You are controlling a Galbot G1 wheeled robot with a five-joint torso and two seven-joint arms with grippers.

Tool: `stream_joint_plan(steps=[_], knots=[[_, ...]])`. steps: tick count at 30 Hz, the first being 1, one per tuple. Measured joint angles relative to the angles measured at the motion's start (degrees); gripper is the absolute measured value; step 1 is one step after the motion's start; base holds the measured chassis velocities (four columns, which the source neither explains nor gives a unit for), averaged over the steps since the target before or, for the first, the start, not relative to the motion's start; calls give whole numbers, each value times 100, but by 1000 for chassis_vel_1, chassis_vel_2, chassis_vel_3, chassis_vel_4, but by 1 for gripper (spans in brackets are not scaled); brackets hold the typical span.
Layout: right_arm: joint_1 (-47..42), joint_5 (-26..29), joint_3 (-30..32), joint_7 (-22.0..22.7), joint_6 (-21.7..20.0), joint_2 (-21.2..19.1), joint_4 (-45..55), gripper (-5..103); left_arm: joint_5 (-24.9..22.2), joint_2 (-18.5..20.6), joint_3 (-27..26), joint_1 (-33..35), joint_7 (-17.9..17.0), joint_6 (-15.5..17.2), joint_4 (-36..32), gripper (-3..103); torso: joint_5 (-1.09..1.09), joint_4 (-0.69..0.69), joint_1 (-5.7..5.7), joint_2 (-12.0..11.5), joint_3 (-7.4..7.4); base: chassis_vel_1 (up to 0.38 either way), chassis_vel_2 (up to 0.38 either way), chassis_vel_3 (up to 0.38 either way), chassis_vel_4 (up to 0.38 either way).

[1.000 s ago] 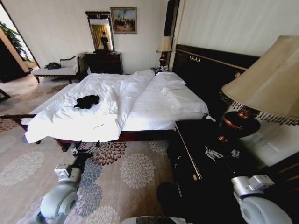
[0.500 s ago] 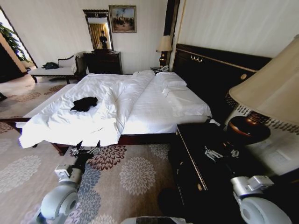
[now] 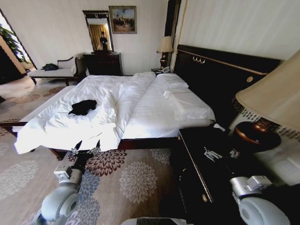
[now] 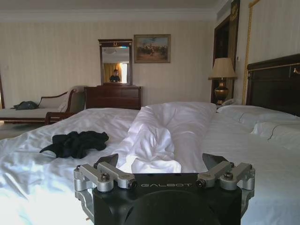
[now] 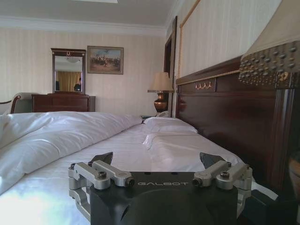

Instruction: Fold the clothes on the bed.

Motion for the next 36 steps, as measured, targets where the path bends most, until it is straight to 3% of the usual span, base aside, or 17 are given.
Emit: stream_joint_plan(steps=[36], knots=[[-25,-222,-219,-6,-36,167,-58,100,278,-49,32,73,43,-116,52,100,0,0,0,0,0,-107,109,113,-108]])
